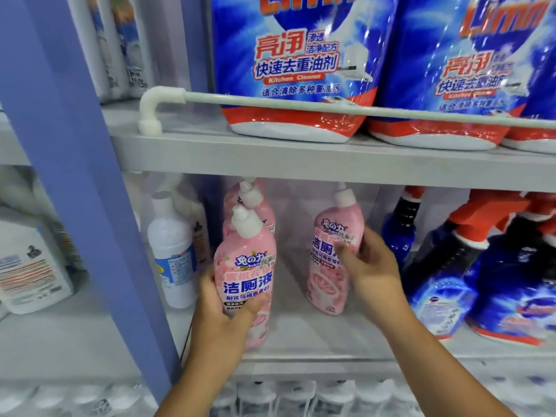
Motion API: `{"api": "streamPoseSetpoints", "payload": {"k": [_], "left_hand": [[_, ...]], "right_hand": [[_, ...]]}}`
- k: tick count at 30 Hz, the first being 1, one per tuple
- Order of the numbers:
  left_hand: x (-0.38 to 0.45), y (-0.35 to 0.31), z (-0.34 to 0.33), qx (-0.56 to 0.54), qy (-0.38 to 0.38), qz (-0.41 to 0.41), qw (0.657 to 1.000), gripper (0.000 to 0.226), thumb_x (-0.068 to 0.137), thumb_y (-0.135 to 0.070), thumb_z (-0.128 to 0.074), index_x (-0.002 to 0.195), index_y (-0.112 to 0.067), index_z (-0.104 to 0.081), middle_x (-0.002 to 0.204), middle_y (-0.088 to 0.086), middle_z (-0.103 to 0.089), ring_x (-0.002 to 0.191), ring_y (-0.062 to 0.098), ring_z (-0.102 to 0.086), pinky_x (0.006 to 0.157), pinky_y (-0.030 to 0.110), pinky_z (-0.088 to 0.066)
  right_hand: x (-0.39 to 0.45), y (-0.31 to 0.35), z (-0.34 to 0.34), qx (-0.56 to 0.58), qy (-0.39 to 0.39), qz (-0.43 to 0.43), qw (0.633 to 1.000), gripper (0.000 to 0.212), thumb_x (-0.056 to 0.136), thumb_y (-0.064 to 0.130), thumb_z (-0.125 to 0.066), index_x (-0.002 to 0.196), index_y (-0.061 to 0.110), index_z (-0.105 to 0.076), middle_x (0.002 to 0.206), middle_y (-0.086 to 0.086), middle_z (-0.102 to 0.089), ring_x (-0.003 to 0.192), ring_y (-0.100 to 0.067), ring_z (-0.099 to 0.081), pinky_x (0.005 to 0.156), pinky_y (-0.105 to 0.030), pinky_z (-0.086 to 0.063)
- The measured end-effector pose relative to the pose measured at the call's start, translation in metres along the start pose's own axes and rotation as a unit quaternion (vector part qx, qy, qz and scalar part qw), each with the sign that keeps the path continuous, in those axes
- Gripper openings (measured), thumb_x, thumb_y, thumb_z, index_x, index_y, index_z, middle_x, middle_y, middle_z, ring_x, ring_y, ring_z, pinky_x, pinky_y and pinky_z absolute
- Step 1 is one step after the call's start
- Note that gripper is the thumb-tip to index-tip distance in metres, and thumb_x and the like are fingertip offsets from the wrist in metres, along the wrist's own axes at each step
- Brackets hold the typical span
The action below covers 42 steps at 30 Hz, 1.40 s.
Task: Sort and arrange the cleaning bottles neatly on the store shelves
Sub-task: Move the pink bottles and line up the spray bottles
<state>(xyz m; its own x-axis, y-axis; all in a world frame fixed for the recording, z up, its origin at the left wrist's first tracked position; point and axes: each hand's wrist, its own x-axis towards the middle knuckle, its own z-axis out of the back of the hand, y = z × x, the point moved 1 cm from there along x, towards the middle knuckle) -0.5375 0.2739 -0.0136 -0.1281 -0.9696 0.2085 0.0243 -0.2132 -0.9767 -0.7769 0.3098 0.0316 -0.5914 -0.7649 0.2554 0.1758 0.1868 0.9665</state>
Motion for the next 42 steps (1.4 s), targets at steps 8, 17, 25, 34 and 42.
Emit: {"api": "streamPoseSetpoints", "payload": {"k": [8,17,25,34,42], "left_hand": [[0.001,0.011,0.003,-0.026,0.066,0.060,0.996,0.059,0.060,-0.047,-0.083,0.113,-0.040,-0.059,0.105,-0.017,-0.076,0.097,0.006,-0.073,0.083,0.029,-0.058],[-0.019,-0.024,0.006,-0.034,0.106,0.024,0.993,0.055,0.072,-0.009,-0.089,0.113,-0.034,-0.061,0.107,-0.013,-0.076,0.096,0.004,-0.073,0.082,0.025,-0.058],[-0.125,-0.080,0.051,-0.080,0.037,0.053,0.995,0.076,0.044,0.004,-0.092,0.107,-0.034,-0.074,0.091,-0.008,-0.080,0.079,0.003,-0.074,0.065,0.014,-0.055],[-0.159,-0.079,0.158,-0.036,-0.125,0.062,0.990,0.043,0.086,0.005,-0.071,0.112,-0.028,-0.064,0.094,-0.005,-0.080,0.076,0.009,-0.076,0.050,0.022,-0.056],[-0.112,-0.055,0.248,-0.022,-0.190,0.018,0.981,0.034,0.089,-0.009,-0.074,0.112,-0.032,-0.065,0.099,-0.009,-0.078,0.088,0.010,-0.075,0.062,0.022,-0.057]], "right_hand": [[-0.032,-0.028,-0.001,-0.056,0.001,-0.073,0.996,0.035,0.082,0.007,-0.081,0.106,0.028,-0.067,0.095,0.014,-0.078,0.090,-0.005,-0.074,0.073,-0.020,-0.059],[-0.090,0.019,0.011,-0.053,-0.016,-0.042,0.998,0.033,0.084,0.008,-0.079,0.110,0.026,-0.068,0.103,0.005,-0.078,0.096,-0.011,-0.074,0.084,-0.032,-0.057],[-0.164,0.068,0.029,0.011,0.090,-0.035,0.995,0.042,0.071,-0.009,-0.078,0.103,0.017,-0.070,0.091,0.000,-0.080,0.077,-0.005,-0.074,0.065,-0.013,-0.056],[-0.235,0.064,-0.037,0.022,0.263,-0.083,0.961,0.048,0.071,-0.007,-0.083,0.102,0.030,-0.075,0.096,0.004,-0.080,0.088,-0.012,-0.076,0.077,-0.020,-0.058],[-0.257,0.068,-0.151,0.035,0.320,-0.064,0.944,0.050,0.078,0.000,-0.082,0.103,0.043,-0.073,0.100,0.004,-0.079,0.095,-0.016,-0.075,0.086,-0.032,-0.059]]}}
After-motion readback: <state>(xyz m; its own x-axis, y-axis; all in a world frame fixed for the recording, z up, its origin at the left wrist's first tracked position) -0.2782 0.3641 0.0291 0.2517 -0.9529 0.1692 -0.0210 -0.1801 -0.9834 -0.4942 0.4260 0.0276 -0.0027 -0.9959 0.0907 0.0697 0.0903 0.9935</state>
